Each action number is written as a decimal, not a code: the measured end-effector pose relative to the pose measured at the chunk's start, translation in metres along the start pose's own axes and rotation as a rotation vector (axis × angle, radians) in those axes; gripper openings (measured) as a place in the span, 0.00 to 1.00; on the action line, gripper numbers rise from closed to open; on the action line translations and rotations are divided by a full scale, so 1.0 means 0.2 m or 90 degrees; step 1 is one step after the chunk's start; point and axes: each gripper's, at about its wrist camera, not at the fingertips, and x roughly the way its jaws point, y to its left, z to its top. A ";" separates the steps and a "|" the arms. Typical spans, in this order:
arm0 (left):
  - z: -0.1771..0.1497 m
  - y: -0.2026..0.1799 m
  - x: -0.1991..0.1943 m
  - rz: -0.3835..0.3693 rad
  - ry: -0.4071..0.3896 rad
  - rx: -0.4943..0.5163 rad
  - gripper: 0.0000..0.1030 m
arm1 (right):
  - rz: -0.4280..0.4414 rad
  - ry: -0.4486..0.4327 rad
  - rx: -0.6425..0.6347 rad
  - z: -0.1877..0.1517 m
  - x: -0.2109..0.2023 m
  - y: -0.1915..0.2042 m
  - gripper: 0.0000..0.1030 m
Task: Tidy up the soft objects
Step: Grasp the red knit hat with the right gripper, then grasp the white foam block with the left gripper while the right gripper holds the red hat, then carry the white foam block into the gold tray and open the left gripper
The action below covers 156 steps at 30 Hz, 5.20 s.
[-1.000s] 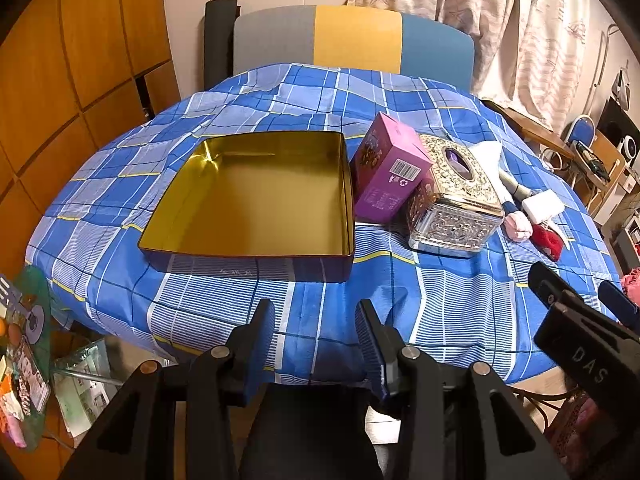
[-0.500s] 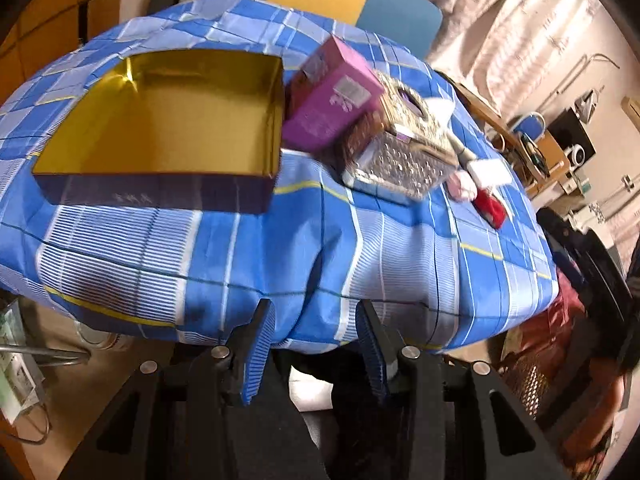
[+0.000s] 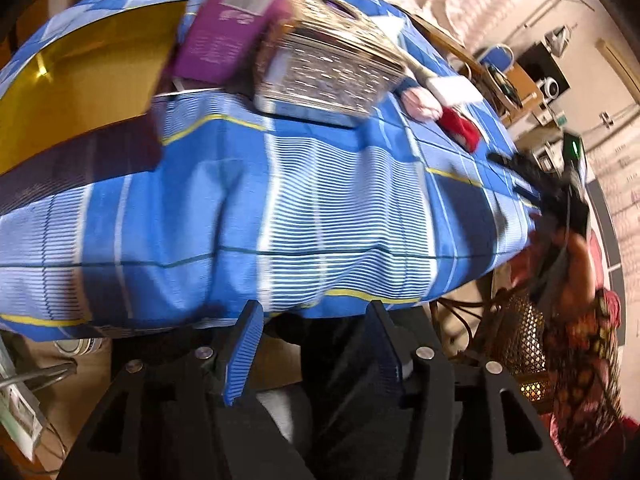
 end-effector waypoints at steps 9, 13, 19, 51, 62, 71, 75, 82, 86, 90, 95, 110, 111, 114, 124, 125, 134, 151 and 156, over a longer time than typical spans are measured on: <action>0.02 -0.11 0.03 0.000 0.003 0.024 0.52 | 0.022 0.025 -0.085 0.24 0.25 0.09 0.84; 0.04 -0.12 0.04 -0.012 0.002 0.016 0.52 | 0.037 0.039 -0.047 0.27 0.36 0.09 0.78; 0.09 -0.18 0.07 -0.003 -0.001 0.034 0.52 | 0.086 0.043 -0.043 0.25 0.36 0.09 0.46; 1.08 -1.28 0.79 0.090 -0.093 0.465 0.72 | 0.120 0.066 0.125 0.22 0.12 -0.45 0.45; 1.12 -1.26 0.96 0.117 -0.068 0.461 0.59 | 0.132 0.082 0.165 0.24 0.17 -0.49 0.45; 1.04 -1.11 0.85 0.078 -0.073 0.382 0.40 | 0.142 0.058 0.127 0.25 0.15 -0.43 0.45; 0.99 -1.03 0.74 0.026 -0.083 0.330 0.39 | 0.143 0.049 0.109 0.25 0.14 -0.40 0.45; 0.88 -0.91 0.56 -0.040 -0.111 0.264 0.38 | 0.156 0.046 0.088 0.24 0.14 -0.37 0.45; 0.81 -0.84 0.45 -0.069 -0.130 0.243 0.38 | 0.163 0.045 0.070 0.23 0.14 -0.34 0.45; 0.73 -0.76 0.31 -0.095 -0.149 0.225 0.38 | 0.180 0.055 0.078 0.21 0.15 -0.33 0.45; 0.66 -0.63 0.13 -0.103 -0.182 0.206 0.38 | 0.174 0.062 0.068 0.19 0.16 -0.30 0.45; 0.67 0.10 -0.28 -0.007 -0.227 0.069 0.39 | 0.199 -0.020 -0.041 0.13 0.02 -0.09 0.45; 0.68 0.17 -0.28 0.007 -0.219 0.056 0.39 | 0.199 -0.027 -0.055 0.12 0.01 -0.06 0.45; 0.74 0.35 -0.31 0.062 -0.194 0.027 0.39 | 0.197 -0.042 -0.082 0.08 -0.02 -0.01 0.45; 1.03 0.96 -0.25 0.261 -0.051 -0.048 0.40 | 0.206 -0.068 -0.080 -0.05 -0.11 0.08 0.45; 1.05 1.01 -0.23 0.281 -0.037 -0.054 0.40 | 0.208 -0.069 -0.082 -0.07 -0.12 0.09 0.45; 1.20 1.35 -0.04 0.372 0.037 -0.099 0.45 | 0.216 -0.061 -0.047 -0.13 -0.18 0.11 0.45; 1.16 1.43 -0.32 0.283 -0.178 -0.209 0.67 | 0.246 -0.071 -0.041 -0.18 -0.25 0.22 0.45; 1.00 1.36 -0.43 0.216 -0.253 -0.230 0.66 | 0.271 -0.089 -0.033 -0.18 -0.31 0.28 0.45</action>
